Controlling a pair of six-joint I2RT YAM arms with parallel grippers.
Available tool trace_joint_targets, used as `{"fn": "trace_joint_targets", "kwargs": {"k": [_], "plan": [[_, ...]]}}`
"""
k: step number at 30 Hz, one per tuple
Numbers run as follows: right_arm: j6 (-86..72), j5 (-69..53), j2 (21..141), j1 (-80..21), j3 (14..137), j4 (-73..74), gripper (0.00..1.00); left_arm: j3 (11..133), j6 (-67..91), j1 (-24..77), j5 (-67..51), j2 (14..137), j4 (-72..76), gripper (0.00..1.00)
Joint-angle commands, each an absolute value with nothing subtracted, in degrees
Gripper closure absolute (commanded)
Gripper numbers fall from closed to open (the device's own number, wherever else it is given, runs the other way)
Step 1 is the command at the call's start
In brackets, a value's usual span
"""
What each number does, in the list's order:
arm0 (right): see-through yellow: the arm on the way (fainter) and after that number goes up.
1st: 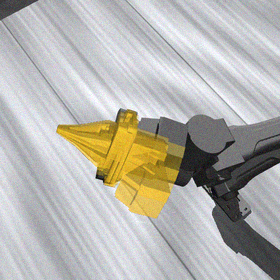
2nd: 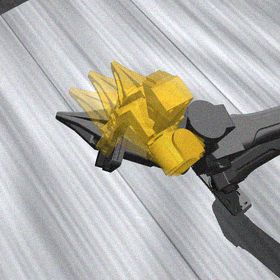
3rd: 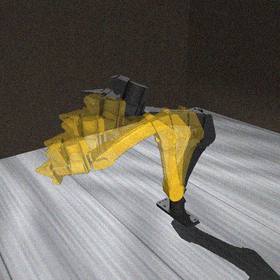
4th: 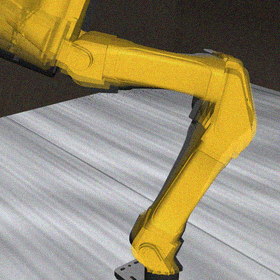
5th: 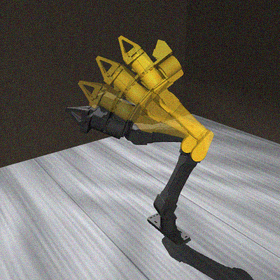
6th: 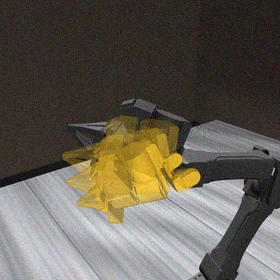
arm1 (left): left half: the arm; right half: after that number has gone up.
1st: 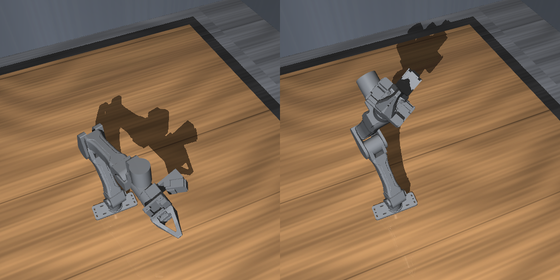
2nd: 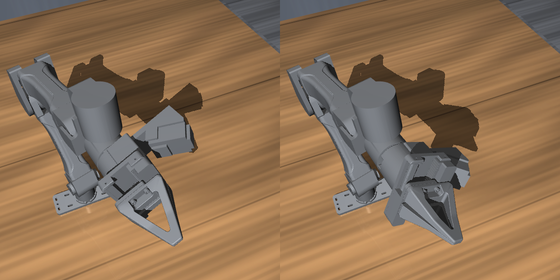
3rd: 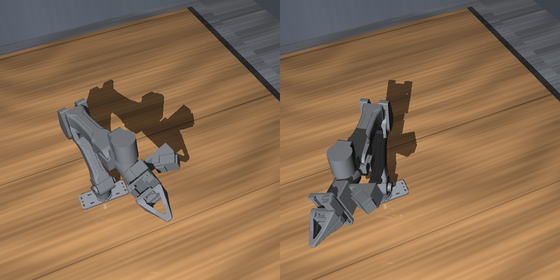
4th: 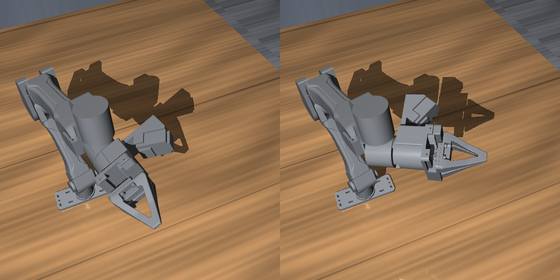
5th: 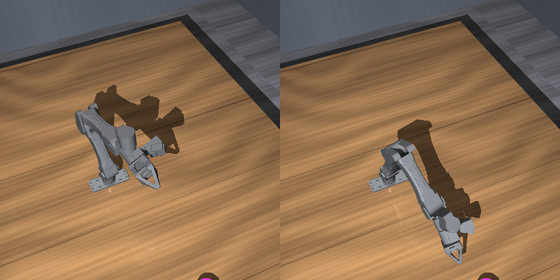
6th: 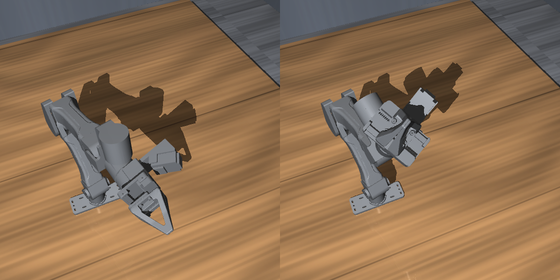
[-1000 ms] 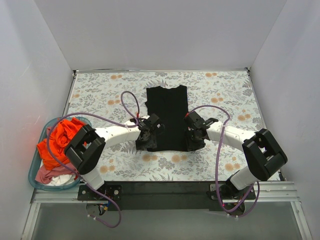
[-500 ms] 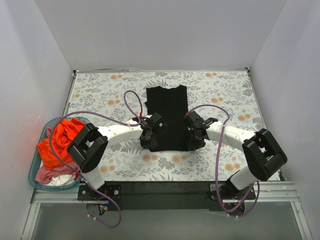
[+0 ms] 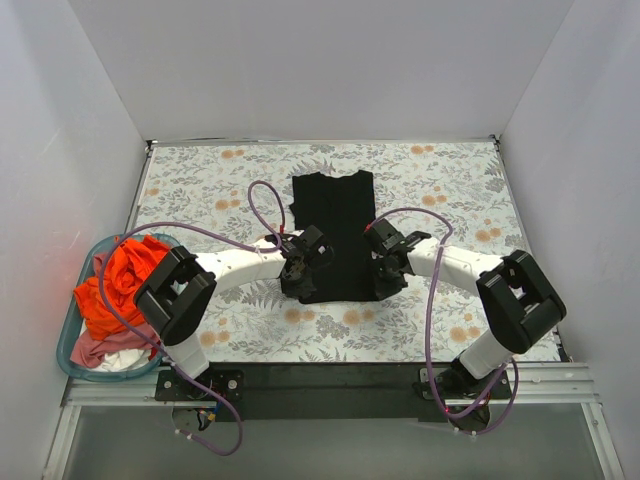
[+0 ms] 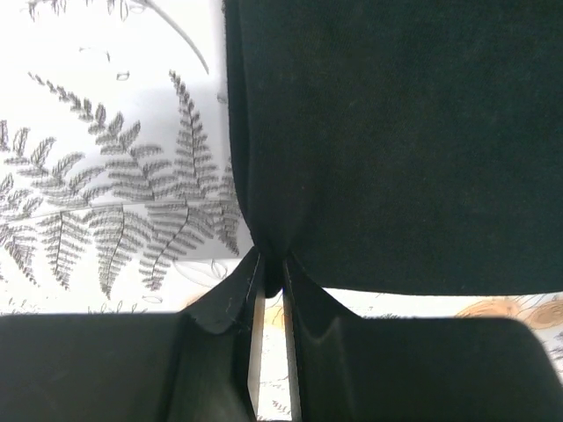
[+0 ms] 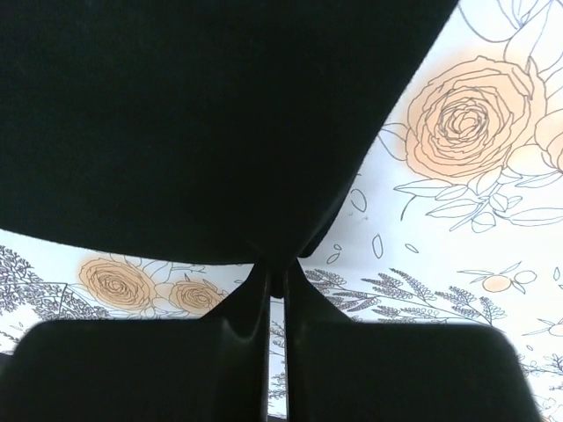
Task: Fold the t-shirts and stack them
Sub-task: Fold the tshirt
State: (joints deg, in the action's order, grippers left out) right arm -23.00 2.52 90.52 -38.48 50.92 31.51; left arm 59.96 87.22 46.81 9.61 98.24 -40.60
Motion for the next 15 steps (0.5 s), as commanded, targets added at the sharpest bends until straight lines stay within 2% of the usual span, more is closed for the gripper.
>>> {"fn": "trace_joint_targets", "kwargs": {"k": [1,5,10,13,15], "plan": [[-21.71,0.44,88.62,-41.04,49.83,37.51,0.99,58.72,86.57,49.21,8.52,96.44,-47.62,1.0],[-24.78,-4.13,80.0,-48.22,48.17,46.39,0.99,54.95,92.88,59.99,6.69,87.67,-55.52,1.0],[-33.12,-7.99,66.74,-56.06,45.44,56.58,0.99,51.59,108.44,75.28,2.3,78.32,-63.8,1.0],[-33.66,-10.37,62.94,-57.22,46.4,59.05,0.99,51.59,112.15,77.96,1.05,76.29,-65.47,1.0],[-32.7,-7.06,63.02,-57.04,49.12,60.11,0.99,54.29,112.85,77.26,3.59,74.98,-67.58,1.0]]}}
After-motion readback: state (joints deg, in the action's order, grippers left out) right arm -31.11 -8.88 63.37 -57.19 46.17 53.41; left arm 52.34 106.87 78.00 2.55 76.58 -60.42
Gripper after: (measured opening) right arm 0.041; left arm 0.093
